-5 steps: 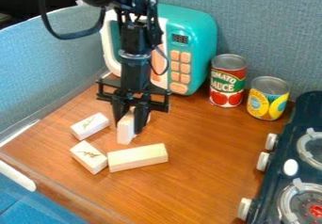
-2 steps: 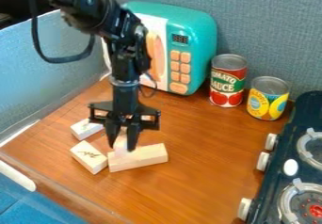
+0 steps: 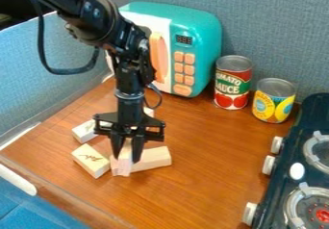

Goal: Put the rectangle block on top of a block

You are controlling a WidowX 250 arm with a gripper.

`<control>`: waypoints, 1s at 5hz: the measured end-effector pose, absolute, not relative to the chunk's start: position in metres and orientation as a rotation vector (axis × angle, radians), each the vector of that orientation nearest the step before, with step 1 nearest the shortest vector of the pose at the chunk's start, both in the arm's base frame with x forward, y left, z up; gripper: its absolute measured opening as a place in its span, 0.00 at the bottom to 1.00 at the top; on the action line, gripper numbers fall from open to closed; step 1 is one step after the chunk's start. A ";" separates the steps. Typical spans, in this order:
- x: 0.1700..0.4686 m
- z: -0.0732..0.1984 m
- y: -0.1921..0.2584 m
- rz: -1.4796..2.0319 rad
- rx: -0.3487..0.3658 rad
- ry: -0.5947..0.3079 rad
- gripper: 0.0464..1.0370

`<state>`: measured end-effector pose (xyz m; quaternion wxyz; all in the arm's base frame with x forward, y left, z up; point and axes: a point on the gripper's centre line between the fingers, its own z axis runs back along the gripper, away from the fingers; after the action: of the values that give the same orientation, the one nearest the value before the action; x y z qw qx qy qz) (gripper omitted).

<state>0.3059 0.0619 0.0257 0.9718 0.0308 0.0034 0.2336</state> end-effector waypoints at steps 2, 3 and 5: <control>0.312 0.024 0.066 0.489 0.042 -0.036 0.27; 0.312 0.025 0.066 0.510 0.040 -0.039 0.27; 0.311 0.024 0.066 0.508 0.047 -0.031 0.64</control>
<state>0.3109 0.0662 0.0240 0.9675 0.0232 -0.0151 0.2512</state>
